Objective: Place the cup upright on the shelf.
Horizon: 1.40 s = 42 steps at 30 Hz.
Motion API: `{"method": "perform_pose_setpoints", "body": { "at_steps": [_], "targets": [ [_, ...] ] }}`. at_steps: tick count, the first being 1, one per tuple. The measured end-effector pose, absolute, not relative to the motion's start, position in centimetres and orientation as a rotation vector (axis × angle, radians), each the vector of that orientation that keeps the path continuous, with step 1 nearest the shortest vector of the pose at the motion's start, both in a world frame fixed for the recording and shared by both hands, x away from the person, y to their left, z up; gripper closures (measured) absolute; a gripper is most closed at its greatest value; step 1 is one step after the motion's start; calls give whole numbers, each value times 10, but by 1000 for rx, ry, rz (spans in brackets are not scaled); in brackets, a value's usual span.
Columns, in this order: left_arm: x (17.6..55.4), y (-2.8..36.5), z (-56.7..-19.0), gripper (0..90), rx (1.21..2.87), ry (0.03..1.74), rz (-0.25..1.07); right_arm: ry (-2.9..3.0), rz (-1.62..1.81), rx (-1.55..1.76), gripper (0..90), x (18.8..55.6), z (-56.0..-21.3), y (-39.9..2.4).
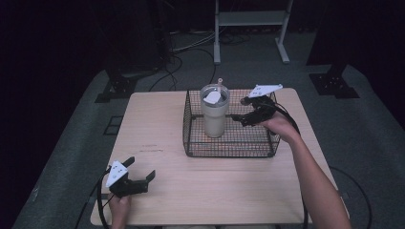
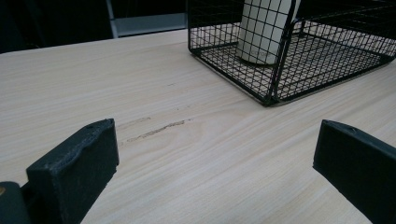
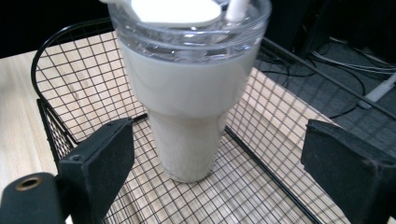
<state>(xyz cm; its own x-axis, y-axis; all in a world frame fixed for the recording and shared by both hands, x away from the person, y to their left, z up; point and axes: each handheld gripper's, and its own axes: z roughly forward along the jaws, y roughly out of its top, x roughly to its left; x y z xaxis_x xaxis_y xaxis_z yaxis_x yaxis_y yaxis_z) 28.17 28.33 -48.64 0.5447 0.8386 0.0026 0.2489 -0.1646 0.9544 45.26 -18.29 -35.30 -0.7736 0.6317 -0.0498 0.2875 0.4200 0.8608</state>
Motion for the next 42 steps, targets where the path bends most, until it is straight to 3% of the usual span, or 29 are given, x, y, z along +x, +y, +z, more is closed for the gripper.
{"method": "perform_pose_setpoints", "body": {
  "at_steps": [42],
  "targets": [
    [282, 283, -486, 0, 1709, 917, 687, 2299, 1330, 705, 92, 386, -344, -224]
  ]
}}
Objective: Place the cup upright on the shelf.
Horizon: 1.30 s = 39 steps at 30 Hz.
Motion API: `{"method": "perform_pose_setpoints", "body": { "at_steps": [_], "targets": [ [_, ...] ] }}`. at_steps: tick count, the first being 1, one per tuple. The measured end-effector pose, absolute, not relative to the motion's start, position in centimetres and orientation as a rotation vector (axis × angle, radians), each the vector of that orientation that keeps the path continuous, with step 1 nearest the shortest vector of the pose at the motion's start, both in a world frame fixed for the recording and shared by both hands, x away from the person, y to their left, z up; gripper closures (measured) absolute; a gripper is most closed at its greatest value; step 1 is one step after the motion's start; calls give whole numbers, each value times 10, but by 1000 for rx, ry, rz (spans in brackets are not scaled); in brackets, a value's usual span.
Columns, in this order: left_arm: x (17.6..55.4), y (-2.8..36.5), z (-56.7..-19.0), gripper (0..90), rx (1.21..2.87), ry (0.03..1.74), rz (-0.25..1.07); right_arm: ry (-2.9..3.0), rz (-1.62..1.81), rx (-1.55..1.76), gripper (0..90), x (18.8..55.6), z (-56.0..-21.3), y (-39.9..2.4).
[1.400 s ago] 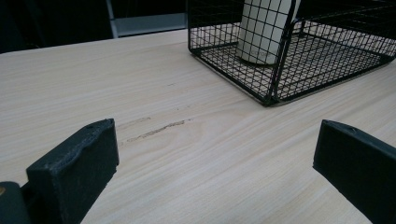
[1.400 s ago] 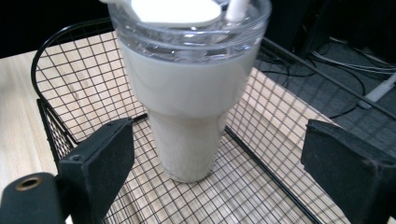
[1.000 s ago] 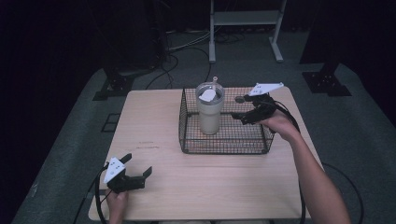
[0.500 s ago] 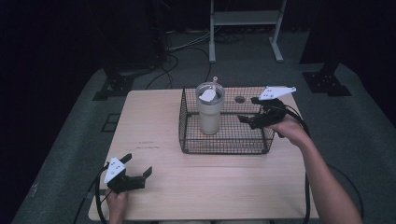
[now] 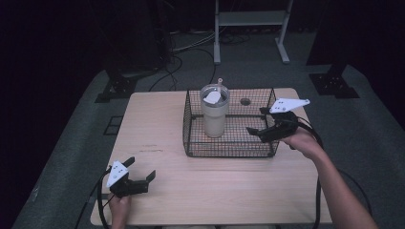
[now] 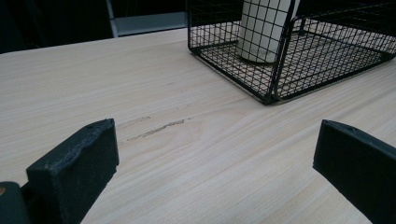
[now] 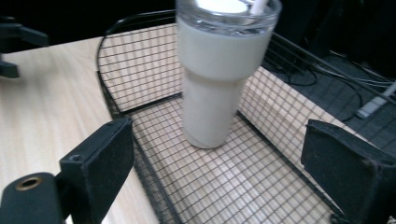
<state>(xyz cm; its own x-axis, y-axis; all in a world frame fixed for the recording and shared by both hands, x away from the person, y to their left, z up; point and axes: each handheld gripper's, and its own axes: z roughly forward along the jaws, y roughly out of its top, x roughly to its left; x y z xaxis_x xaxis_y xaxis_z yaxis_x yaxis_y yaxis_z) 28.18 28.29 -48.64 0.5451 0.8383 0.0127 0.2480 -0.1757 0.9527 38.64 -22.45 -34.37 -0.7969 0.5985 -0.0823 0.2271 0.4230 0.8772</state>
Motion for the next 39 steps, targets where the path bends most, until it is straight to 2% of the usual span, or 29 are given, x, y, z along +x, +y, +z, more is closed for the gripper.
{"method": "perform_pose_setpoints", "body": {
  "at_steps": [39],
  "targets": [
    [281, 283, -486, 0, 1711, 917, 683, 2335, 1408, 666, 92, 323, -402, -236]
  ]
}}
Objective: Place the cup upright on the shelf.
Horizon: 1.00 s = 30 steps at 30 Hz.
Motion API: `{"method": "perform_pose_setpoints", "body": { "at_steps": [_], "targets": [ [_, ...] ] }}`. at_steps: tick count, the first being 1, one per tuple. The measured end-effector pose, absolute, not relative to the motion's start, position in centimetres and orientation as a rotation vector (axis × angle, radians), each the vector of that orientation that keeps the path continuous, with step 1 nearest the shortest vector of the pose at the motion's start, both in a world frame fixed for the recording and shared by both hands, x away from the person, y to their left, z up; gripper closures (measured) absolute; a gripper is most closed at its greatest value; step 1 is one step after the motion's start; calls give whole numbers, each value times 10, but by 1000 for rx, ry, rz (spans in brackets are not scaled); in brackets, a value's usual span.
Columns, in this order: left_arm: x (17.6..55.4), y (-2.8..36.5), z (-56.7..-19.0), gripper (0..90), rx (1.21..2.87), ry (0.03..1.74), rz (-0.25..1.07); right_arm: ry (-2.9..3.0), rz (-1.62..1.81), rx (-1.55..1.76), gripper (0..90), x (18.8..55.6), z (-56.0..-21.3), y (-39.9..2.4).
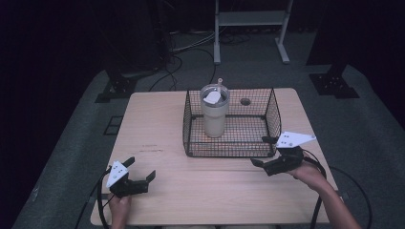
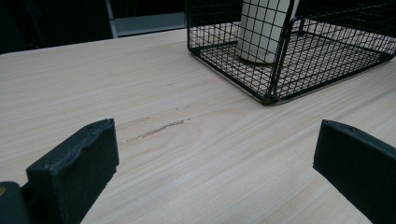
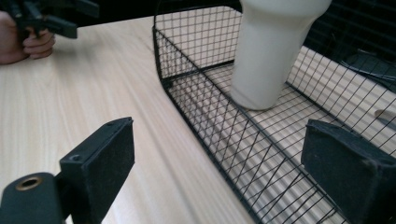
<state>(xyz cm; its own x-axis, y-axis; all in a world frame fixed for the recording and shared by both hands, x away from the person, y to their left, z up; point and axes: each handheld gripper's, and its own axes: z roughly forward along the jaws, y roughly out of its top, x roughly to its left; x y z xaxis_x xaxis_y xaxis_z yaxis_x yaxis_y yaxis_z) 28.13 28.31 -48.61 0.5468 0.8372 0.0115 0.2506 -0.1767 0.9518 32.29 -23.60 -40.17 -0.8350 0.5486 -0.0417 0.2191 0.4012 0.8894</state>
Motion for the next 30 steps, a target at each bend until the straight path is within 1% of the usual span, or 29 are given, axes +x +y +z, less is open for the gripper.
{"method": "perform_pose_setpoints", "body": {
  "at_steps": [7, 17, 23, 30],
  "targets": [
    [281, 283, -486, 0, 1713, 914, 685, 2299, 1420, 652, 92, 309, -415, -245],
    [281, 283, -486, 0, 1713, 915, 684, 2292, 1435, 669, 92, 299, -426, -249],
    [282, 283, -486, 0, 1710, 919, 682, 2284, 1440, 705, 92, 292, -442, -252],
    [282, 283, -486, 0, 1710, 920, 680, 2299, 1429, 717, 92, 286, -450, -253]
  ]
}}
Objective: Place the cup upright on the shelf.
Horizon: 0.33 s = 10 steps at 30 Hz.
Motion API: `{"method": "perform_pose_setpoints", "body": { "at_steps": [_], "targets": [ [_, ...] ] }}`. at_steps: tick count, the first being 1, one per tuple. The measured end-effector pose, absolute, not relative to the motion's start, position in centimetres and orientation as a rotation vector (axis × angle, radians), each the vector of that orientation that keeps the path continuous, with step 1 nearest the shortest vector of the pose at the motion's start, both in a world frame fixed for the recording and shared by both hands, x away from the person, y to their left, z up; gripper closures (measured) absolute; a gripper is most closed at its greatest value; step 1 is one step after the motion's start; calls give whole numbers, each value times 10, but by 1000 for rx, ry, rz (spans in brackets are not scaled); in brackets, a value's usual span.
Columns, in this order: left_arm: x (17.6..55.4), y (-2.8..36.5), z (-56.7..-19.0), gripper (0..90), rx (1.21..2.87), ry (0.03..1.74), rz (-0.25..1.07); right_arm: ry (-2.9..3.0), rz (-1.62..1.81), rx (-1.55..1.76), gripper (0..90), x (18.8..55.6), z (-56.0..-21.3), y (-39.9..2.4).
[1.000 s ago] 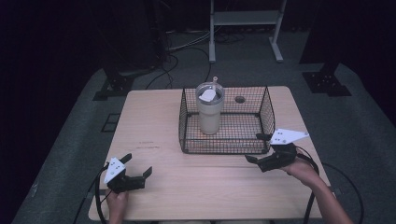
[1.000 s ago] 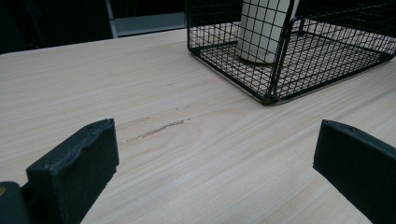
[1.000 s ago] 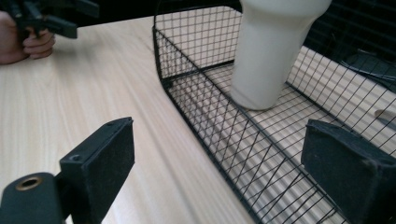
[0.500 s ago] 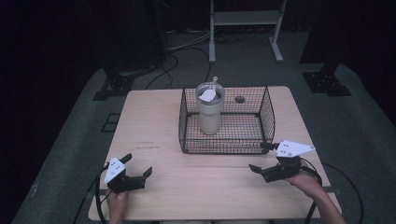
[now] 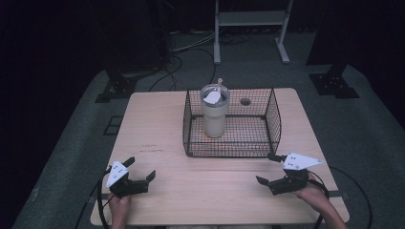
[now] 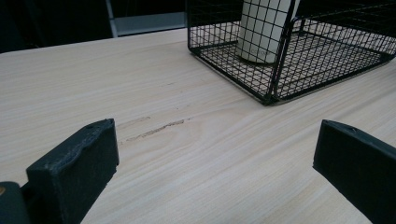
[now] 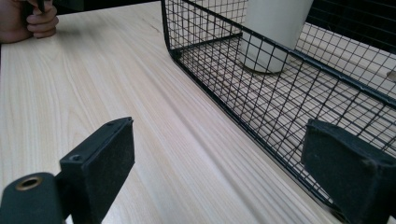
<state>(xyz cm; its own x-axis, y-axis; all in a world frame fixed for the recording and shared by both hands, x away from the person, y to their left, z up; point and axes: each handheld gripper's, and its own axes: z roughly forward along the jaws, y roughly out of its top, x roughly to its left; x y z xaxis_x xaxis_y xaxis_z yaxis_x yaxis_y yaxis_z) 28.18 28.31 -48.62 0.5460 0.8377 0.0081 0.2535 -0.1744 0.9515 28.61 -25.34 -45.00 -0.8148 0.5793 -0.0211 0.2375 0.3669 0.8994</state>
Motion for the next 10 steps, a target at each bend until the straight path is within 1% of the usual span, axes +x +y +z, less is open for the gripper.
{"method": "perform_pose_setpoints", "body": {
  "at_steps": [10],
  "targets": [
    [283, 283, -486, 0, 1704, 930, 674, 2291, 1419, 773, 92, 282, -464, -258]
  ]
}}
